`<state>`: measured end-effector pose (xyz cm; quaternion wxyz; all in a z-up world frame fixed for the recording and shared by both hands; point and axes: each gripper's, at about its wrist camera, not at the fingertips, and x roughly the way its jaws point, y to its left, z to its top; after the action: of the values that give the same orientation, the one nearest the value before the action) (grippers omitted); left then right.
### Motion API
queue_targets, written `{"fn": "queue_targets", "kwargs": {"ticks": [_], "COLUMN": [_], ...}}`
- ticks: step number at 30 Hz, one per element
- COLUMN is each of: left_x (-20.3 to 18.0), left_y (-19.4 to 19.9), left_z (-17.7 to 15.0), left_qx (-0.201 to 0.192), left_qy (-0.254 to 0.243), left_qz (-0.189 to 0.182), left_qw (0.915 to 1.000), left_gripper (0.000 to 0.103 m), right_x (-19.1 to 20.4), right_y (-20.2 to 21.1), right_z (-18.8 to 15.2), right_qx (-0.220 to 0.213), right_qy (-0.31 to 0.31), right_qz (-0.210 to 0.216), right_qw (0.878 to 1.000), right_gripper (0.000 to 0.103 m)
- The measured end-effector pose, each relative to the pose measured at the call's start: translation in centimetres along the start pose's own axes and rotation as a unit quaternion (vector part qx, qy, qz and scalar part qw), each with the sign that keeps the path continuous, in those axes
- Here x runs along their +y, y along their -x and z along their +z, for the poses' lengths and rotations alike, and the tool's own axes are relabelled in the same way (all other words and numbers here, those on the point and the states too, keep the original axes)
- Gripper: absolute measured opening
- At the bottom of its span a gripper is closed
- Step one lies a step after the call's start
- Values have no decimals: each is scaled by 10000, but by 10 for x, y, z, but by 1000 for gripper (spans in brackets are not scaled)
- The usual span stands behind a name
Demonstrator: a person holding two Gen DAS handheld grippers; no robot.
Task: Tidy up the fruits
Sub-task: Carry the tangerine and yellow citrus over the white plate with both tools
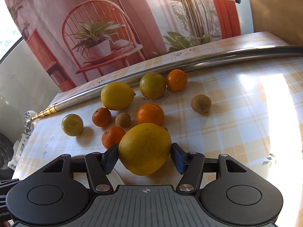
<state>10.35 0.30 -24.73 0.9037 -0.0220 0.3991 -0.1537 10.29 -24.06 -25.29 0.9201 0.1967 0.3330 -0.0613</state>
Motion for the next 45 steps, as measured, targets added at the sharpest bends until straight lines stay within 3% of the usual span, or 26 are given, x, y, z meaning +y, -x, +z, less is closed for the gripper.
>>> {"fn": "queue_targets", "kwargs": {"ticks": [15, 29, 45], "left_x": [-4, -7, -11], "left_y": [3, 10, 22], "left_z": [-2, -9, -22], "left_qx": [-1, 50, 193], "left_qy": [-50, -118, -232], "left_qz": [93, 164, 311], "left_qw": [9999, 9998, 9991], "left_gripper": [34, 34, 34], "right_x": [-5, 20, 46], "right_y": [12, 39, 62], "right_z": [-7, -15, -45], "right_qx": [-178, -303, 9], "right_qy": [38, 537, 1137], "right_qz": [-460, -184, 144], "right_qw": [9988, 9979, 9934], "right_gripper": [56, 56, 56]}}
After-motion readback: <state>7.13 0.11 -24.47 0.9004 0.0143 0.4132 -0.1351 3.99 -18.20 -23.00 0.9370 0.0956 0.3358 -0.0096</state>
